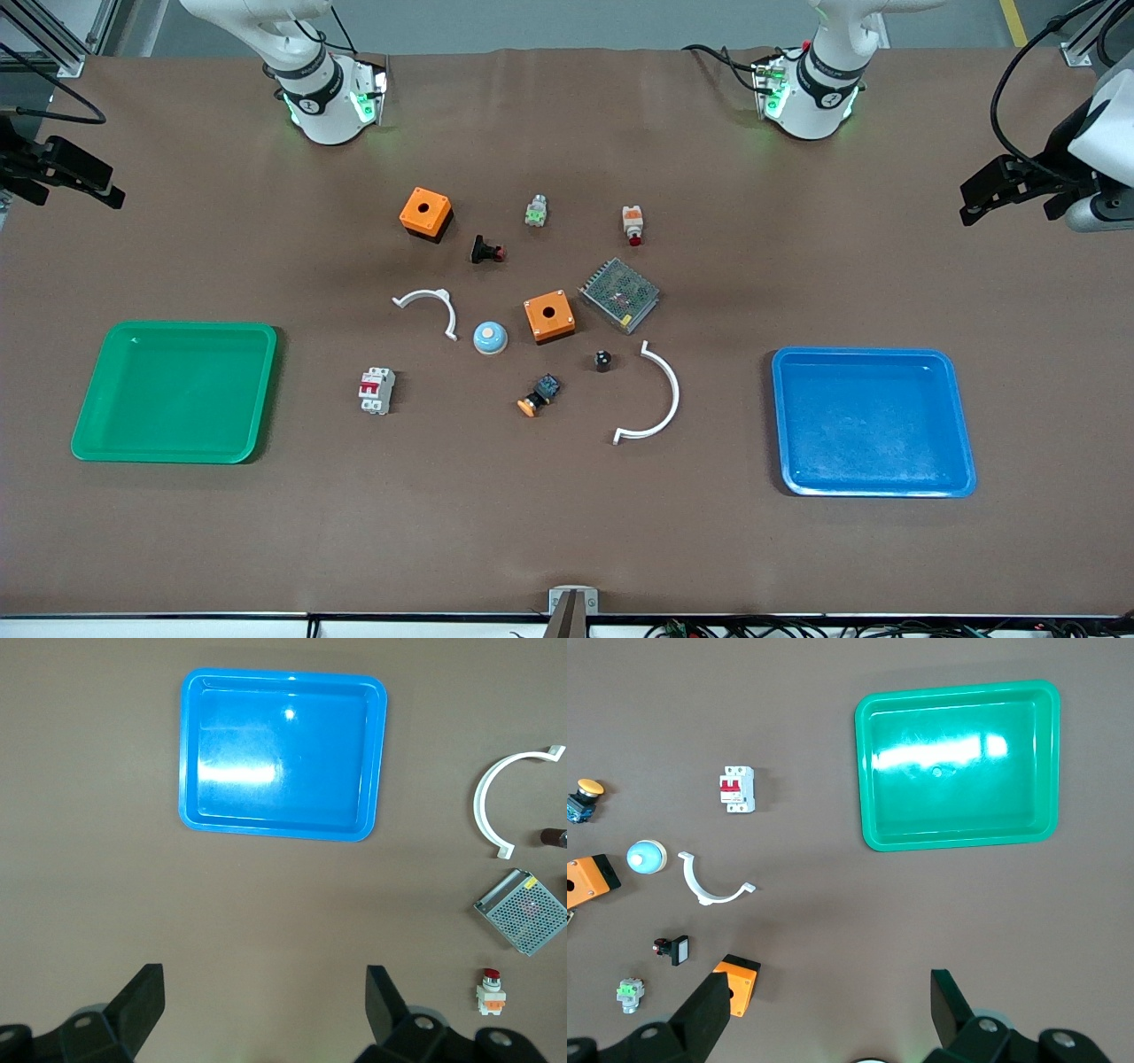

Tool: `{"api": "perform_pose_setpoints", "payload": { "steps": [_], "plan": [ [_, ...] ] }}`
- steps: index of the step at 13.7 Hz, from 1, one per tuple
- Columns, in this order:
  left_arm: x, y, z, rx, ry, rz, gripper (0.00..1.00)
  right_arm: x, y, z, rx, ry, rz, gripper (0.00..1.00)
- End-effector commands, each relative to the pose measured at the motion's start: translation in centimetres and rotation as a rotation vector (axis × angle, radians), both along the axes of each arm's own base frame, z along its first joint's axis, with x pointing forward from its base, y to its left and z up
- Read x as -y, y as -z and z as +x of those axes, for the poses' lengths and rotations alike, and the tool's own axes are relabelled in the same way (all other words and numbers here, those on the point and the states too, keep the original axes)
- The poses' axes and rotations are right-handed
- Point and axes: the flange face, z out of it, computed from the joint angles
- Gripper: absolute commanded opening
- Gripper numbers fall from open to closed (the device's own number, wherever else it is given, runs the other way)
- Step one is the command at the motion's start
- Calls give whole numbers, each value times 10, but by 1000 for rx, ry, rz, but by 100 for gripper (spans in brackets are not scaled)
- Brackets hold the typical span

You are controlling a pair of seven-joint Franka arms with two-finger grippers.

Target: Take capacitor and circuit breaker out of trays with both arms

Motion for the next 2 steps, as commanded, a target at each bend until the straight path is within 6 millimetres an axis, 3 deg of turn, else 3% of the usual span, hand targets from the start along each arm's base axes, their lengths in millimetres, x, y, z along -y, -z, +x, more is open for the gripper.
{"api": "perform_pose_setpoints", "payload": {
  "steps": [1,2],
  "plan": [
    [1,-6,1,-2,14,0,100,0,1,-12,15,11,-16,100],
    [1,-6,1,-3,14,1,100,1,0,-13,20,11,-17,100]
  ]
}}
